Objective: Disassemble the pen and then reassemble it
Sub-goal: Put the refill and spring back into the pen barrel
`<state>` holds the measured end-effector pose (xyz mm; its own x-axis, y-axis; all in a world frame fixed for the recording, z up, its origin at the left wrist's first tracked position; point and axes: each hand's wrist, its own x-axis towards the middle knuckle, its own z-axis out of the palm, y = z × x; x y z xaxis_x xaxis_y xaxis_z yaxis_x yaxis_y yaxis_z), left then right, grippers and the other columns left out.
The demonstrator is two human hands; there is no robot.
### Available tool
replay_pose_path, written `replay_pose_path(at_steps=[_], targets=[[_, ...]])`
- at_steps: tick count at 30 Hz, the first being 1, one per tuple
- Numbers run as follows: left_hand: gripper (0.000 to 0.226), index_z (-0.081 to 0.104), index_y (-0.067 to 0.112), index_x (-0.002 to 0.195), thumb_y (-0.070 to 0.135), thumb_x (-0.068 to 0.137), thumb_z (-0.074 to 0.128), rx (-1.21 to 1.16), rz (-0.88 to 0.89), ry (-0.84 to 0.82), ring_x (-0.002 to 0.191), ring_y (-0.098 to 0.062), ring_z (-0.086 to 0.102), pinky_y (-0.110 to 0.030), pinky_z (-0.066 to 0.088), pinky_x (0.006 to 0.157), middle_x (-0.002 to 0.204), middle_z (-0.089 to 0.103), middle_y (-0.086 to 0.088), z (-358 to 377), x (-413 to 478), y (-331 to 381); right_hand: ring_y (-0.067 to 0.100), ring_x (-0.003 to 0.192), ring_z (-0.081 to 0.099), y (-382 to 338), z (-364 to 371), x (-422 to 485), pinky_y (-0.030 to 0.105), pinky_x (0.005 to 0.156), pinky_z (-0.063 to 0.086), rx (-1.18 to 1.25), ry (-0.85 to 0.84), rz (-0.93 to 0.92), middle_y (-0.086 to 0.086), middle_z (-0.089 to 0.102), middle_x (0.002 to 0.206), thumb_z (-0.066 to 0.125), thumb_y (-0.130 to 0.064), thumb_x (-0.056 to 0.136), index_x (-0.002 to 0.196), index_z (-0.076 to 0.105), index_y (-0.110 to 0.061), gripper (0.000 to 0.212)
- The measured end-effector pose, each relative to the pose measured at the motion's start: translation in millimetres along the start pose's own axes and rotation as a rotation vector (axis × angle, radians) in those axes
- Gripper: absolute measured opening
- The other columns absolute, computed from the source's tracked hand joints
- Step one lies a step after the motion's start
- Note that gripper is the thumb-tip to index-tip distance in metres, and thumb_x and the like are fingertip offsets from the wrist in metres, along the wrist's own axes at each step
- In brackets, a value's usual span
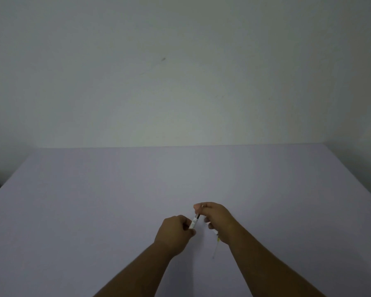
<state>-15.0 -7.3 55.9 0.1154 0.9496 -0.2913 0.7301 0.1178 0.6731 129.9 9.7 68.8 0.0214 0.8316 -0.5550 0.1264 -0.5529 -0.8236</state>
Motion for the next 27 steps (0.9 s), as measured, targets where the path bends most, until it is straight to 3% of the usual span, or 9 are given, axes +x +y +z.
replay_pose_path(at_steps=[2, 6, 8, 11, 16, 21, 25, 27], targets=[[0.019, 0.067, 0.018, 0.097, 0.028, 0.082, 0.066, 0.008, 0.006, 0.002, 0.066, -0.008, 0.053, -0.014, 0.036, 0.054, 0.081, 0.061, 0.006, 0, 0, 0, 0.011, 0.069, 0.05, 1, 0, 0, 0.024, 0.062, 0.039, -0.024, 0.009, -0.04, -0.001, 0.065, 0.079, 0.067, -0.024, 0.084, 0.086, 0.071, -0.014, 0.011], [0.017, 0.067, 0.017, 0.094, 0.028, 0.081, 0.067, -0.02, 0.0, -0.003, 0.064, -0.008, 0.055, -0.022, 0.048, 0.064, 0.079, 0.061, 0.006, 4, -3, 0, 0.016, 0.074, 0.055, -2, -1, 0, 0.027, 0.066, 0.043, -0.197, 0.093, 0.001, 0.001, 0.062, 0.078, 0.07, -0.045, 0.077, 0.082, 0.066, -0.009, 0.037], [0.015, 0.067, 0.018, 0.092, 0.027, 0.081, 0.067, -0.042, -0.012, -0.002, 0.059, -0.008, 0.054, -0.028, 0.052, 0.067, 0.077, 0.061, 0.006, 4, -2, 1, 0.013, 0.072, 0.051, -1, -3, -1, 0.025, 0.063, 0.041, -0.122, 0.044, 0.008, 0.001, 0.062, 0.084, 0.066, -0.045, 0.081, 0.086, 0.065, -0.012, 0.033], [0.016, 0.067, 0.018, 0.093, 0.028, 0.081, 0.067, -0.042, -0.012, 0.004, 0.058, -0.008, 0.053, -0.027, 0.052, 0.066, 0.076, 0.06, 0.006, 2, -1, 3, 0.013, 0.069, 0.049, 0, -5, -2, 0.023, 0.061, 0.041, -0.027, -0.011, -0.038, 0.0, 0.063, 0.081, 0.065, -0.026, 0.084, 0.085, 0.071, -0.017, 0.011], [0.015, 0.066, 0.018, 0.092, 0.028, 0.081, 0.067, -0.054, -0.01, -0.013, 0.058, -0.009, 0.054, -0.027, 0.053, 0.066, 0.072, 0.058, 0.008, 6, -3, 3, 0.011, 0.065, 0.049, -4, -5, -1, 0.026, 0.064, 0.041, -0.196, 0.049, 0.026, -0.002, 0.061, 0.074, 0.07, -0.045, 0.078, 0.076, 0.063, -0.012, 0.034], [0.016, 0.067, 0.016, 0.093, 0.027, 0.081, 0.068, -0.06, -0.028, -0.016, 0.065, -0.014, 0.058, -0.034, 0.057, 0.074, 0.074, 0.061, 0.004, 4, -1, 3, 0.013, 0.064, 0.046, 0, -10, -1, 0.023, 0.058, 0.039, -0.032, -0.026, -0.047, 0.0, 0.063, 0.078, 0.07, -0.027, 0.08, 0.08, 0.071, -0.016, 0.01], [0.013, 0.066, 0.017, 0.09, 0.027, 0.08, 0.069, -0.072, -0.03, -0.026, 0.062, -0.012, 0.057, -0.033, 0.057, 0.073, 0.071, 0.06, 0.006, 6, -2, 2, 0.01, 0.059, 0.046, -2, -12, 0, 0.023, 0.056, 0.038, -0.168, 0.038, -0.003, -0.002, 0.063, 0.074, 0.072, -0.043, 0.076, 0.07, 0.063, -0.017, 0.028], [0.012, 0.066, 0.018, 0.088, 0.027, 0.08, 0.069, -0.072, -0.032, -0.021, 0.061, -0.012, 0.057, -0.033, 0.058, 0.073, 0.069, 0.059, 0.007, 6, -1, 3, 0.012, 0.063, 0.046, -2, -13, 0, 0.023, 0.056, 0.038, -0.088, -0.001, -0.001, 0.0, 0.063, 0.078, 0.071, -0.04, 0.077, 0.075, 0.067, -0.018, 0.023]])
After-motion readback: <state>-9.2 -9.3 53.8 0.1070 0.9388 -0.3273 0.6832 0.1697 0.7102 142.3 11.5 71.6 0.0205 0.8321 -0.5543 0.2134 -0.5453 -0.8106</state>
